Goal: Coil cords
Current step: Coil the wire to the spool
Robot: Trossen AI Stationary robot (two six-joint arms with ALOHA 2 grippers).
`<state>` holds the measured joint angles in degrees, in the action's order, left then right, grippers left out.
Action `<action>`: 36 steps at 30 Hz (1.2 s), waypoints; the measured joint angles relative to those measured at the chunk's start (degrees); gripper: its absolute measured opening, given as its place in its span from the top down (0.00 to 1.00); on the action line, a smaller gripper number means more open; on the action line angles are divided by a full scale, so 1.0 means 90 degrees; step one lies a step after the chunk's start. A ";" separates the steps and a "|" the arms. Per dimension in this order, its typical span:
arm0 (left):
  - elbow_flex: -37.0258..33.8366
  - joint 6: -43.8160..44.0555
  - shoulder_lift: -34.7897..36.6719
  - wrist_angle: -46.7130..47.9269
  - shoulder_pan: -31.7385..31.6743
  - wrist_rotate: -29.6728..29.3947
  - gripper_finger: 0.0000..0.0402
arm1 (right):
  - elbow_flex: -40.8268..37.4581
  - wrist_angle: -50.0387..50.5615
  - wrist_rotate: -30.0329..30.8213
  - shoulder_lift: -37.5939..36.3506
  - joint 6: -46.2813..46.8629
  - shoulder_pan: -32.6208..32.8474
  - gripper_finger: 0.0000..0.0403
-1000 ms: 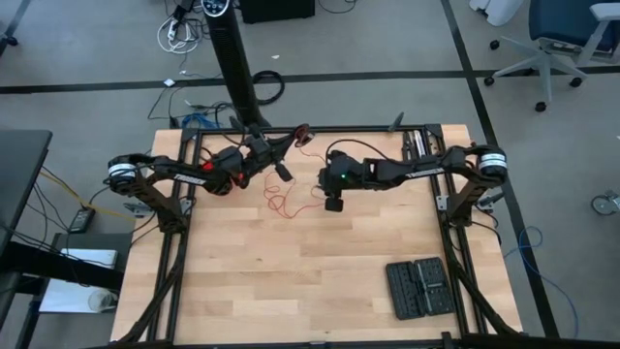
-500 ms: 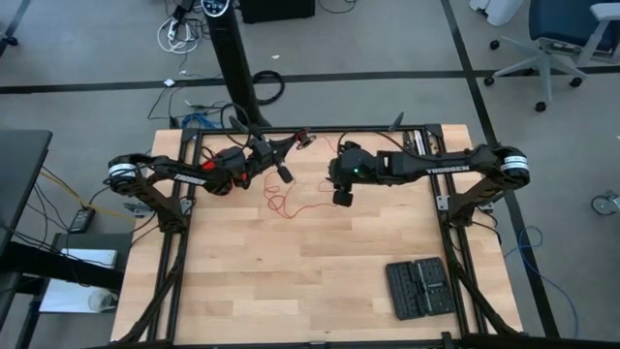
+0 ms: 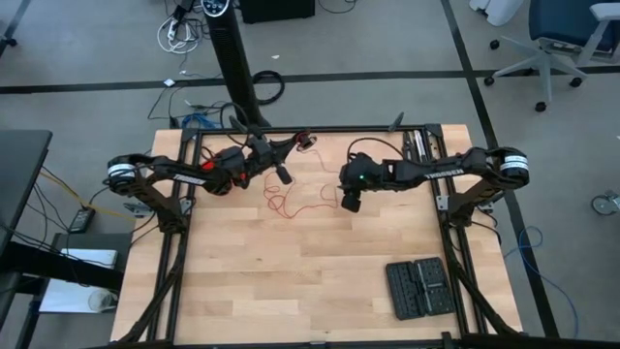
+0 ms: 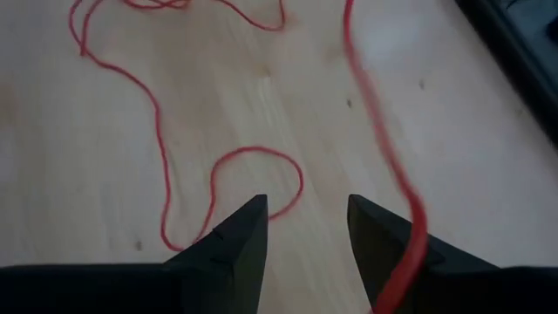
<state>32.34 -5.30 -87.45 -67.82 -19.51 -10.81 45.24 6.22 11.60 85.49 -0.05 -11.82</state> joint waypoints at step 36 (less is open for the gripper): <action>0.0752 0.0403 0.0319 0.2204 -0.0002 0.1319 1.00 | -0.0016 -0.0383 -0.2394 -0.0206 -0.0546 -0.1436 0.62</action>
<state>39.11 -1.67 -84.58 -47.98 -19.53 1.06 45.10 2.78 -9.94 83.64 -4.97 -24.74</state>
